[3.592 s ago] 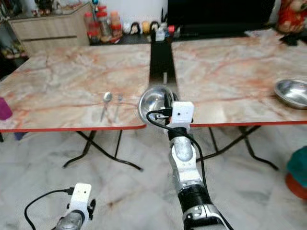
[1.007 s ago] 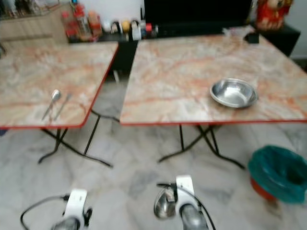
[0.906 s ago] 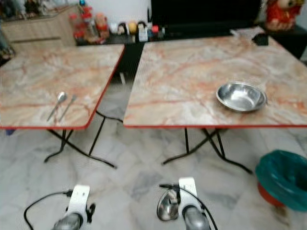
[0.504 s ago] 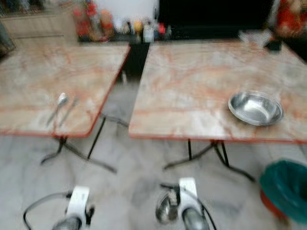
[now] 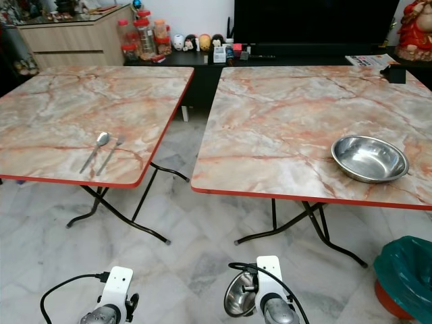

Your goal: Setting the table

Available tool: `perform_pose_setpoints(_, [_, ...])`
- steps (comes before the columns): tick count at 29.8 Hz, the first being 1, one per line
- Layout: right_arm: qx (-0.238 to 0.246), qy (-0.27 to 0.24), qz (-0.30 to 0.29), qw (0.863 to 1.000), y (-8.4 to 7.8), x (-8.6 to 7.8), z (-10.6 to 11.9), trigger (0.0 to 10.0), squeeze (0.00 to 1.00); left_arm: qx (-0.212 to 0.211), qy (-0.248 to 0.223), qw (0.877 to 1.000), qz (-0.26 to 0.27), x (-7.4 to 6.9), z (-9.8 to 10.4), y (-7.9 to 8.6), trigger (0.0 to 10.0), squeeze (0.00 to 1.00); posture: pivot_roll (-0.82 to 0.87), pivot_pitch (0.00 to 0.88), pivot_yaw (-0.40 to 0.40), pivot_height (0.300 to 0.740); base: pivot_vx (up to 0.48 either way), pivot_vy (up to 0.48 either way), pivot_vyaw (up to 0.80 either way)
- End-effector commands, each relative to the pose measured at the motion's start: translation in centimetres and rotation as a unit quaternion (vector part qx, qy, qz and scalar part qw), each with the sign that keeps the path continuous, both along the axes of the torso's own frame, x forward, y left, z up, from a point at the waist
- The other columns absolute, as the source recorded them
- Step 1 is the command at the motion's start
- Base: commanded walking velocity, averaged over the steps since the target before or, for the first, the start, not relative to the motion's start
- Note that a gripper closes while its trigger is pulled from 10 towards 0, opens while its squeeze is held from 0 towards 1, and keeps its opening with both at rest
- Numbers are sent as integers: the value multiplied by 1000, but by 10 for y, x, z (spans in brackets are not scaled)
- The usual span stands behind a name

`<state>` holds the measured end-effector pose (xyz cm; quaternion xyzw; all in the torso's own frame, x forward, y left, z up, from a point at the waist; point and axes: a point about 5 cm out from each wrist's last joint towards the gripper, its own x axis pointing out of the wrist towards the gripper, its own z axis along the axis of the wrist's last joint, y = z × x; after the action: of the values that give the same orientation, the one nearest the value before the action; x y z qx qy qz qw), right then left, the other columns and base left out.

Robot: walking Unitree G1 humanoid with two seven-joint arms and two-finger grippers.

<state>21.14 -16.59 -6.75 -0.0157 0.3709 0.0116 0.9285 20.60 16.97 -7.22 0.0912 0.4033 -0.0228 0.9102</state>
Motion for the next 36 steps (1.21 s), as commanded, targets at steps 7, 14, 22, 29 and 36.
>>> perform_pose_setpoints(7, [3,-3,-4,1000,0,0,0,10000,0,12,4,1000,-7,-2,-1,3,10000,0,-63,0,52,740,0,-248,0])
perform_pose_setpoints(14, [0,-3,-6,1000,-2,0,0,10000,0,8,-1,1000,-1,-1,0,3,10000,0,-67,0,59,740,0,-278,0])
perform_pose_setpoints(22, [-2,-13,-7,1000,-2,4,3,10000,0,3,-4,1000,1,0,0,2,10000,0,-66,0,58,740,0,-304,0])
perform_pose_setpoints(29, [-5,-14,-15,1000,-5,6,4,10000,0,-1,-6,1000,10,1,1,2,10000,0,-63,0,58,740,0,-326,0])
perform_pose_setpoints(36, [-4,-12,-34,999,-9,4,3,10000,0,-2,-8,1000,11,2,1,2,10000,0,-67,0,64,740,0,-326,0])
